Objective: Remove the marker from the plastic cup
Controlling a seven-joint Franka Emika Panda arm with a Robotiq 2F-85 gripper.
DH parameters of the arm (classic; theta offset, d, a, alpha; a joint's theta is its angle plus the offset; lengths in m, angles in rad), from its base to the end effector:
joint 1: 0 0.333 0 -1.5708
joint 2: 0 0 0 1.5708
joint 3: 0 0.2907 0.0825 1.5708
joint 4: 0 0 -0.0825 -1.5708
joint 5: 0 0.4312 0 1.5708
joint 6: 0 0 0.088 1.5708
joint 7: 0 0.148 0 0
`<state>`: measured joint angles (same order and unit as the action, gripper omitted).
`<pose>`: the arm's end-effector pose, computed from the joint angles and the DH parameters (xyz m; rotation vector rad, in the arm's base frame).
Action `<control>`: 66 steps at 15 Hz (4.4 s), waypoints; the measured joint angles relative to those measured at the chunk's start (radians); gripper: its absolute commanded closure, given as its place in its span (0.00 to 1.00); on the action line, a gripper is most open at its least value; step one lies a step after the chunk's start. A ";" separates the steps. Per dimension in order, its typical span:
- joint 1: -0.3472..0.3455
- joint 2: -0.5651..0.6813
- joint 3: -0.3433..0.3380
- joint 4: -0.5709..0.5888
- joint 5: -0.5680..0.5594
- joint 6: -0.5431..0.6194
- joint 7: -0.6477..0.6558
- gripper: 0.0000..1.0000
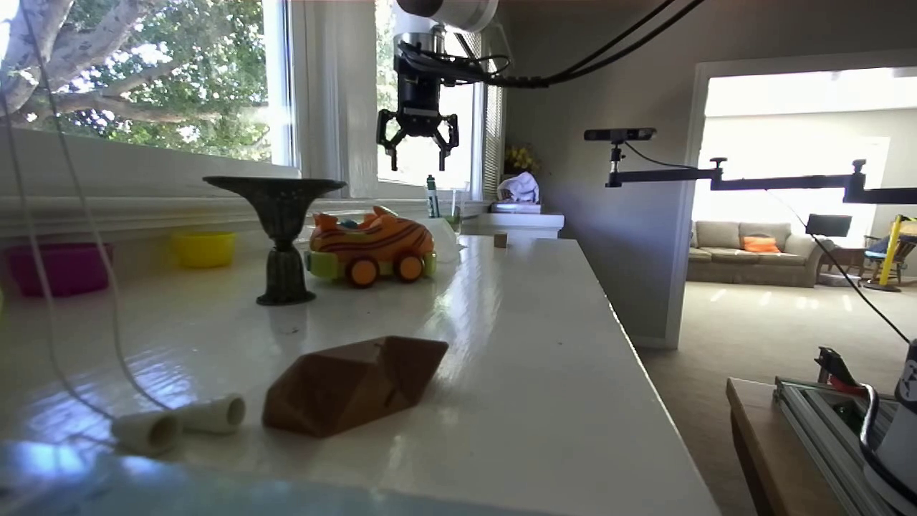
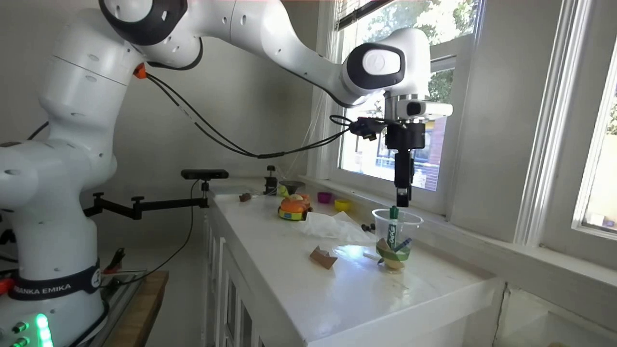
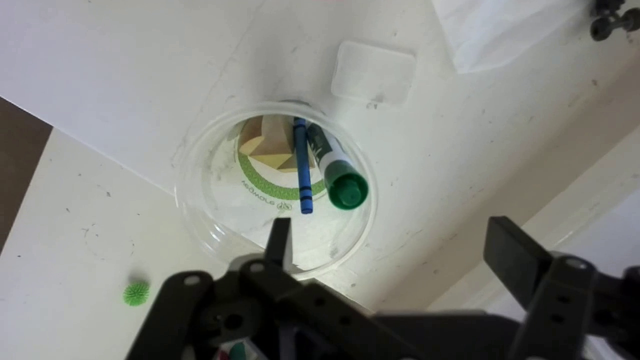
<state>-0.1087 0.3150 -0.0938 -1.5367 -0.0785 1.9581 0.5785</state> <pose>0.6939 -0.1453 0.4072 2.8429 -1.1175 0.1911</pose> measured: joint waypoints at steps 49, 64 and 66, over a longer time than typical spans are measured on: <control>0.032 -0.036 -0.045 -0.045 0.000 -0.098 0.095 0.41; 0.032 -0.026 -0.045 -0.040 0.000 -0.097 0.095 0.45; 0.032 -0.023 -0.047 -0.032 0.000 -0.097 0.095 0.37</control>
<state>-0.0765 0.2920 -0.1406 -1.5683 -0.0787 1.8607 0.6738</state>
